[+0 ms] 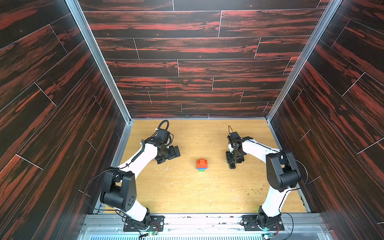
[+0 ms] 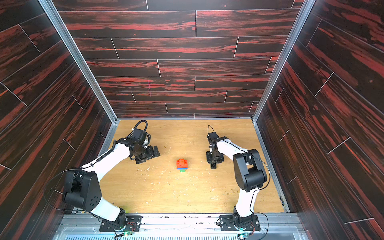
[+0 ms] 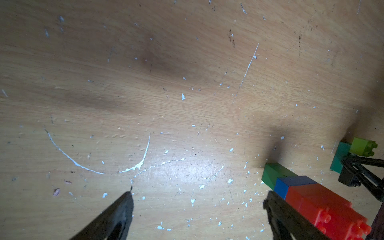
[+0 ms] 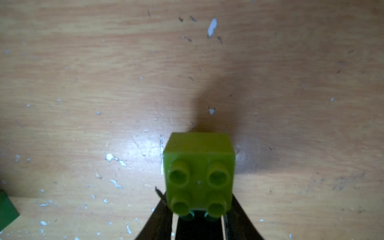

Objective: Assemble a carrot with lego
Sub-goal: Pick up the lego brick from the center of the board.

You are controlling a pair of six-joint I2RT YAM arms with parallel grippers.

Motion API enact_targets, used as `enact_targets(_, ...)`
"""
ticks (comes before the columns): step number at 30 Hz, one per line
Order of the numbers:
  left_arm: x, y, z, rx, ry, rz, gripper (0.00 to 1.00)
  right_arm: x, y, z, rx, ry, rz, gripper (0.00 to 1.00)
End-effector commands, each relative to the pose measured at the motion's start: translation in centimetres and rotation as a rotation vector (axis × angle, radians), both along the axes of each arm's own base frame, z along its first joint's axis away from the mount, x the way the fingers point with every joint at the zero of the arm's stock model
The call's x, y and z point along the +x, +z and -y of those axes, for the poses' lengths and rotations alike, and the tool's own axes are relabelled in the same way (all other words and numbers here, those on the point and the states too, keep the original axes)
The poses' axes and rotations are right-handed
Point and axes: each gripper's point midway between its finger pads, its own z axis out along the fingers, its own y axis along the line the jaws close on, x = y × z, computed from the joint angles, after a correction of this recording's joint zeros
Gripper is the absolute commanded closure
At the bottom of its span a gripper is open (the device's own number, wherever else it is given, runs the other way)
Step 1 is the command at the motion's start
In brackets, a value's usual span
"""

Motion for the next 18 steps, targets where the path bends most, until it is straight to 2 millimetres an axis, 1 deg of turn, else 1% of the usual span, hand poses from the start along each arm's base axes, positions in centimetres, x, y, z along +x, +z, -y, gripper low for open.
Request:
enact_targets(1, -0.16, 0.51, -0.45, 0.008, 0.016, 0.012, 0.0, 0.36, -0.78, 0.02, -0.01, 0.003, -0.023, 0.59)
enact_targets(10, -0.13, 0.39, -0.48, 0.008, 0.019, 0.01, 0.0, 0.76, -0.9, -0.1, -0.012, 0.002, -0.024, 0.59)
enact_targets(18, -0.12, 0.32, -0.48, 0.008, 0.023, 0.009, 0.0, 0.3, -1.29, 0.19, -0.028, 0.018, -0.036, 0.6)
